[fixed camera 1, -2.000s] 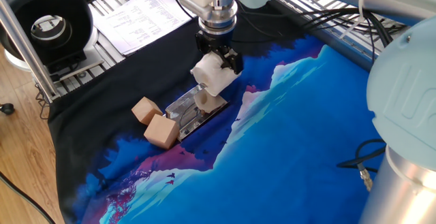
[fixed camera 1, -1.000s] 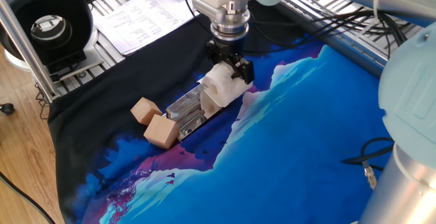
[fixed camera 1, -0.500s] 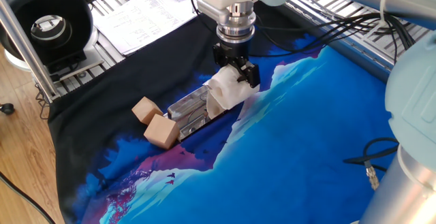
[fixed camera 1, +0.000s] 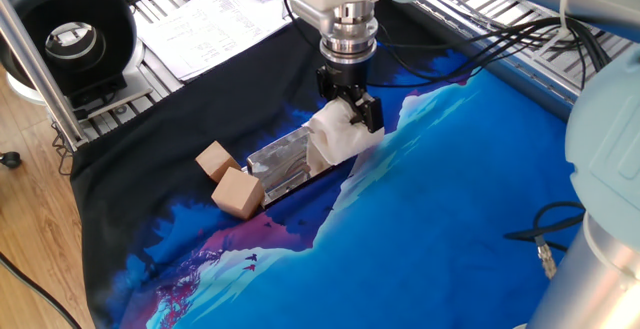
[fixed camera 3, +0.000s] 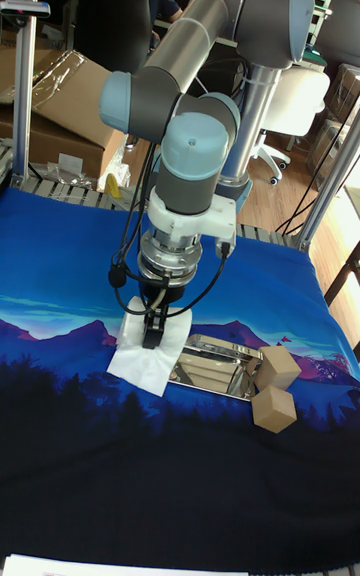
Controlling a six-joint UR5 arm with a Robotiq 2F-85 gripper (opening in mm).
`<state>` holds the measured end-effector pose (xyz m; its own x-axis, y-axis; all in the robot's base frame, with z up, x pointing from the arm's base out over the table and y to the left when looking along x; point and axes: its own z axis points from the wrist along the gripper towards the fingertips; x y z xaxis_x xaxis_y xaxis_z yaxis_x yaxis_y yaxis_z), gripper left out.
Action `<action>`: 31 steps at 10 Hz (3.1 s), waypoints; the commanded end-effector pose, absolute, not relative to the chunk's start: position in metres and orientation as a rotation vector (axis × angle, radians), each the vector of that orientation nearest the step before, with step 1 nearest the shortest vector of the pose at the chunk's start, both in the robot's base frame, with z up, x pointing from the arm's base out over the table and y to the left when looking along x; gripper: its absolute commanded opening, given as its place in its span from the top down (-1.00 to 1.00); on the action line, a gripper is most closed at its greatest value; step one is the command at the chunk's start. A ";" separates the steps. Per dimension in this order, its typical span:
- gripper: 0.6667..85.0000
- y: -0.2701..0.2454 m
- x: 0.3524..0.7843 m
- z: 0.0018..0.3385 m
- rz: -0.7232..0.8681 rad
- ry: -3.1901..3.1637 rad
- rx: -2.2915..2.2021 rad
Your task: Put the toilet paper on its holder
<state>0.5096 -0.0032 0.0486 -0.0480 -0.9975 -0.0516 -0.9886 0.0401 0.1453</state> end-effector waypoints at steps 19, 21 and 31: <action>-0.18 0.014 0.531 0.068 -0.226 -2.222 2.107; -0.18 0.016 0.532 0.069 -0.226 -2.217 2.109; -0.20 0.059 0.546 0.059 -0.041 -2.114 2.263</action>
<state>0.5428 0.0466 0.0607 0.0395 -0.9992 -0.0075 -0.9953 -0.0400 0.0886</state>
